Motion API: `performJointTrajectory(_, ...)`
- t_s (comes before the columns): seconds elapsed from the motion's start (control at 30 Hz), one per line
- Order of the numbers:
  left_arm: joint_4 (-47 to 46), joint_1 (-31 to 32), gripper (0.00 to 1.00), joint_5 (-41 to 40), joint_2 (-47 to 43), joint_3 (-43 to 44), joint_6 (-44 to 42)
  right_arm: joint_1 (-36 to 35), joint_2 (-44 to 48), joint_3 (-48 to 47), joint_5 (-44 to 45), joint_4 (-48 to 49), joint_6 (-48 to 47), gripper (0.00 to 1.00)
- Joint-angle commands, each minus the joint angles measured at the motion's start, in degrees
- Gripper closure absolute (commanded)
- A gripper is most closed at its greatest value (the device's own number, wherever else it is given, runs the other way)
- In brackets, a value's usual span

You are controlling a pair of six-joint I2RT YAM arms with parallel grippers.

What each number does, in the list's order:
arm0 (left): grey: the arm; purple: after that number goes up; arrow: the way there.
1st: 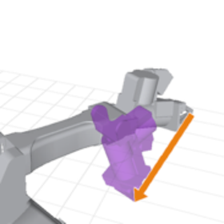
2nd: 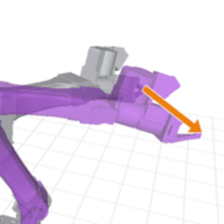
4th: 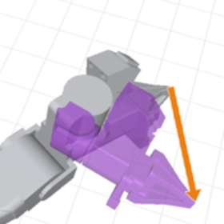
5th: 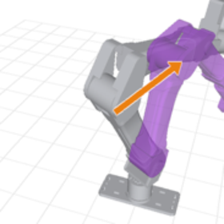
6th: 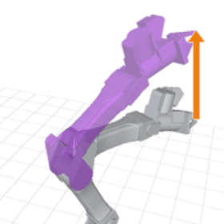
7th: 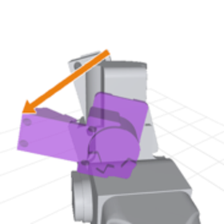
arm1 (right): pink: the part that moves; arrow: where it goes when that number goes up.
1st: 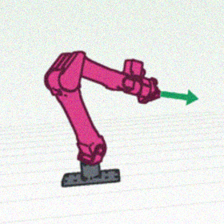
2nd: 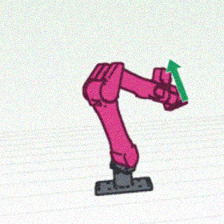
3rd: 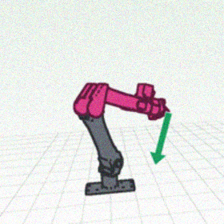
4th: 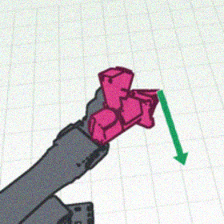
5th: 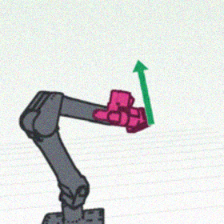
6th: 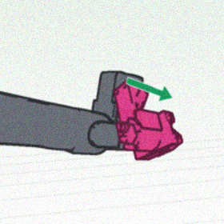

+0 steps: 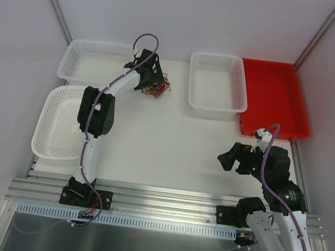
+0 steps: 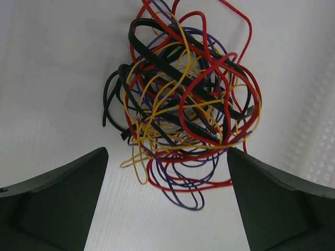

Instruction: Untangle the cables

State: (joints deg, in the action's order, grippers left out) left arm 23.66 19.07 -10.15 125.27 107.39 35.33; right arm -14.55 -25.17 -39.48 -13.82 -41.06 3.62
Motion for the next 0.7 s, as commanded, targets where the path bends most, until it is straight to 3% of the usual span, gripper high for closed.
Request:
performJointTrajectory(0.0, -0.02, 0.0, 0.01, -3.56, 4.7, 5.01, 1.93, 0.22, -0.41, 0.28, -0.41, 3.0, 0.16, 0.03)
performJointTrajectory(0.13, -0.02, 0.09, 0.18, 0.21, 7.35, 4.24, 2.99, 0.04, -0.06, 1.07, -0.68, 2.91, 0.34, 0.03)
performJointTrajectory(0.27, -0.02, 0.35, 0.53, 3.38, 6.13, -0.86, 2.46, 0.04, 1.08, 1.6, -1.2, 2.56, 0.51, 0.03)
performJointTrajectory(0.3, -0.1, 0.44, 0.69, 3.65, 4.12, -2.44, 1.85, 0.13, 1.17, 1.52, -1.38, 1.95, 0.25, 0.03)
performJointTrajectory(0.4, -0.11, 1.32, 0.99, 4.79, -0.88, -9.47, -0.34, 0.13, 1.52, 0.64, -1.64, 0.72, -0.71, 0.03)
performJointTrajectory(0.67, -0.63, 9.73, 1.0, 8.82, -19.42, -30.91, -7.82, -0.22, -0.84, -1.47, -9.28, 0.37, -2.74, 0.03)
